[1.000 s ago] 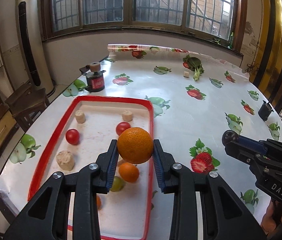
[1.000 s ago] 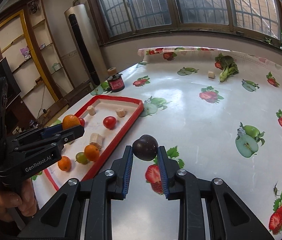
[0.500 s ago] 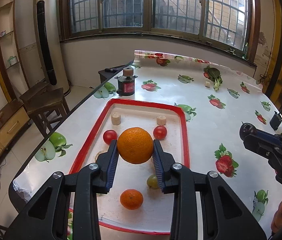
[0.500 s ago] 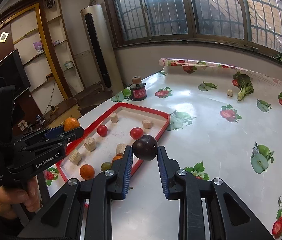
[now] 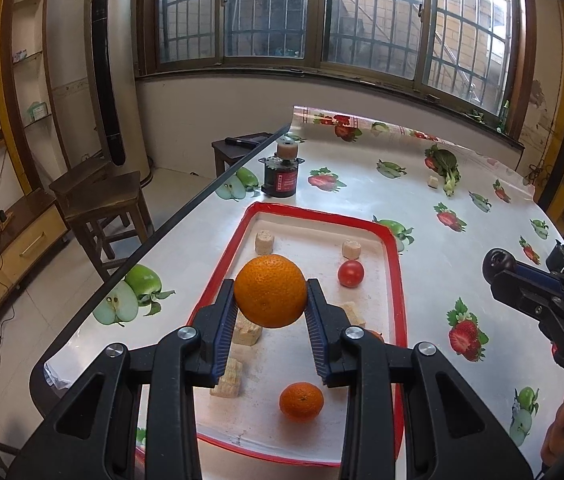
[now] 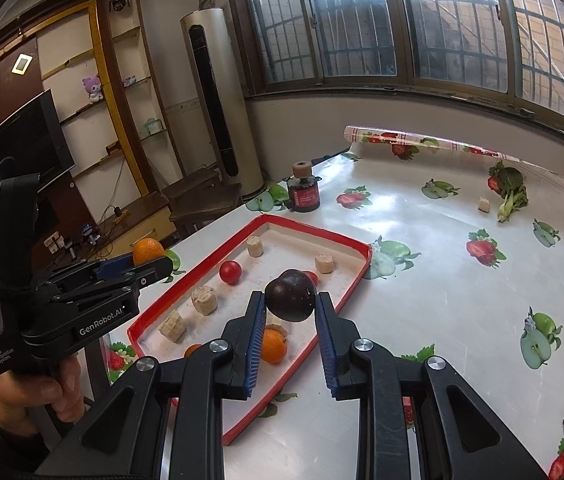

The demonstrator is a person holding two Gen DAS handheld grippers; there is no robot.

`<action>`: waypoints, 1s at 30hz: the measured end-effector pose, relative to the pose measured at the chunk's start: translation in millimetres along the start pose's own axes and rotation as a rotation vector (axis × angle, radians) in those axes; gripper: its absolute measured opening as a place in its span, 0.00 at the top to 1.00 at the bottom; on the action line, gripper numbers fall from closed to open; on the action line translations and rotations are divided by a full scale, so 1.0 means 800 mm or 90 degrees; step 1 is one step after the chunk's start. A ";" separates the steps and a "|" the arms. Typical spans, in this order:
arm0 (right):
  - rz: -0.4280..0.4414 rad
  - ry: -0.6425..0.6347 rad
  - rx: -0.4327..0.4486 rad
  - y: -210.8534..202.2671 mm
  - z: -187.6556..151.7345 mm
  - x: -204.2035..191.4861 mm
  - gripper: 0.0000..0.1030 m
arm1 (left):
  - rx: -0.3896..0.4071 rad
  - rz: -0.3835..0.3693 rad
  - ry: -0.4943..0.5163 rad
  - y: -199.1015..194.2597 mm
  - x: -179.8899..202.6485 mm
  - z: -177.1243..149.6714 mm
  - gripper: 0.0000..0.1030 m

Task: Organize fruits
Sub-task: 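Carry the orange in the left gripper while the right carries the plum over the tray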

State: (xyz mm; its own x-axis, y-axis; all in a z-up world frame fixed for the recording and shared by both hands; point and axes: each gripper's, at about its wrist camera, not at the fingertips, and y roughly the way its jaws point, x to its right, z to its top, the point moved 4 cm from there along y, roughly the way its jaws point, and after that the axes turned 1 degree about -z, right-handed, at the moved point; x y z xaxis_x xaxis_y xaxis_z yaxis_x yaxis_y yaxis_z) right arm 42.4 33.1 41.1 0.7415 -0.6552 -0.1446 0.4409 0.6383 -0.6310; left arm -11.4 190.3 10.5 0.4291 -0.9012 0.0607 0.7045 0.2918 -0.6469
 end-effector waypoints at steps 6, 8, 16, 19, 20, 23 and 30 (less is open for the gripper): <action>0.006 0.001 -0.004 0.015 0.007 -0.002 0.75 | -0.010 -0.011 -0.027 0.009 -0.022 0.011 0.70; 0.009 0.002 -0.004 0.020 0.013 -0.002 0.75 | -0.013 -0.007 -0.030 0.015 -0.027 0.015 0.70; 0.008 0.004 -0.021 0.060 0.034 0.010 0.75 | -0.066 -0.031 -0.042 0.059 -0.023 0.013 0.70; 0.005 0.016 -0.034 0.081 0.032 0.020 0.75 | -0.077 -0.038 -0.037 0.075 -0.014 0.011 0.70; 0.003 0.021 -0.038 0.087 0.031 0.023 0.75 | -0.082 -0.039 -0.034 0.081 -0.010 0.010 0.70; 0.006 0.030 -0.057 0.110 0.025 0.032 0.75 | -0.100 -0.043 -0.023 0.098 0.001 0.008 0.70; 0.001 0.034 -0.093 0.161 0.019 0.050 0.75 | -0.139 -0.043 -0.003 0.140 0.020 0.006 0.70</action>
State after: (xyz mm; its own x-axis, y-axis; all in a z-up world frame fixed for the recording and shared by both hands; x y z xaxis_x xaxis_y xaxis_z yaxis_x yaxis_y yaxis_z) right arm 136.7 95.0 -34.7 0.7124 -0.6773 -0.1837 0.3581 0.5760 -0.7348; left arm 77.3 210.4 -57.0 0.3887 -0.9145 0.1123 0.5922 0.1546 -0.7908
